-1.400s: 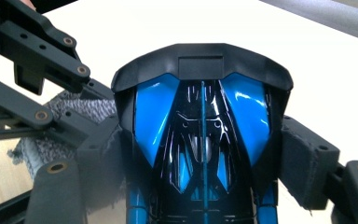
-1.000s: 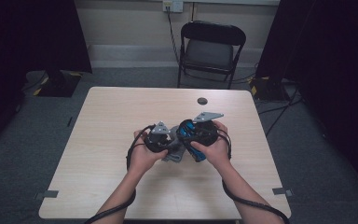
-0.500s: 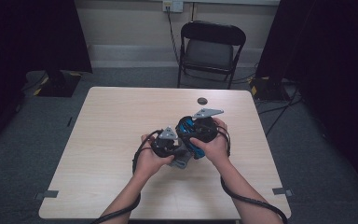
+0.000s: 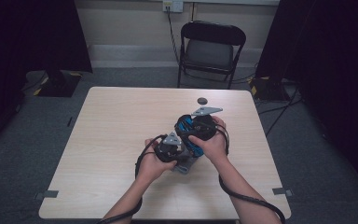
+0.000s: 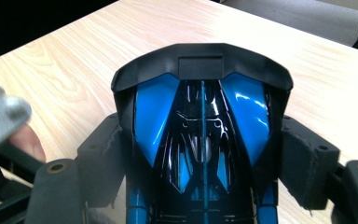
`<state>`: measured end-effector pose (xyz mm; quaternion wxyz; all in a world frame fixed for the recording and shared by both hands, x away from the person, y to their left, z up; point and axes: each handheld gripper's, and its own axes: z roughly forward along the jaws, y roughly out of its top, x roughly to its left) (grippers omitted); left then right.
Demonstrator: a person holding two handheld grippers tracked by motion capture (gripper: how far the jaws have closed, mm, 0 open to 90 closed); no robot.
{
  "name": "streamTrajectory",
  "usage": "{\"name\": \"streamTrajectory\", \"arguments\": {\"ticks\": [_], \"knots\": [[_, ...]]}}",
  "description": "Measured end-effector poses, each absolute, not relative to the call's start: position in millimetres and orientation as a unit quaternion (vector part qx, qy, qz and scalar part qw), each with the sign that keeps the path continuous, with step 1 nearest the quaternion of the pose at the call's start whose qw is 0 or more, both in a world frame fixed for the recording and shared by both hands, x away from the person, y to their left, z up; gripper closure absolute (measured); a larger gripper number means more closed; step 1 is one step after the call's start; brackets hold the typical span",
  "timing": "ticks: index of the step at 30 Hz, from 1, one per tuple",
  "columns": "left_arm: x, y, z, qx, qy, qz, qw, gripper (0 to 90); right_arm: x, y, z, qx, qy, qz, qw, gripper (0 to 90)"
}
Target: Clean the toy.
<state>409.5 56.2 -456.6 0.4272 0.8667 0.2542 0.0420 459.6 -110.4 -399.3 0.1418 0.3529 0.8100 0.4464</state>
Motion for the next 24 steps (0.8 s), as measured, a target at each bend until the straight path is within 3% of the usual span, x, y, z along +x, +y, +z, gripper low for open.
{"name": "streamTrajectory", "arguments": {"ticks": [24], "knots": [[392.8,40.5,-466.7,0.882,0.212,0.0,0.422,73.7,468.0,-120.9,-389.5,0.368,0.797,0.455,0.148,25.4]]}}
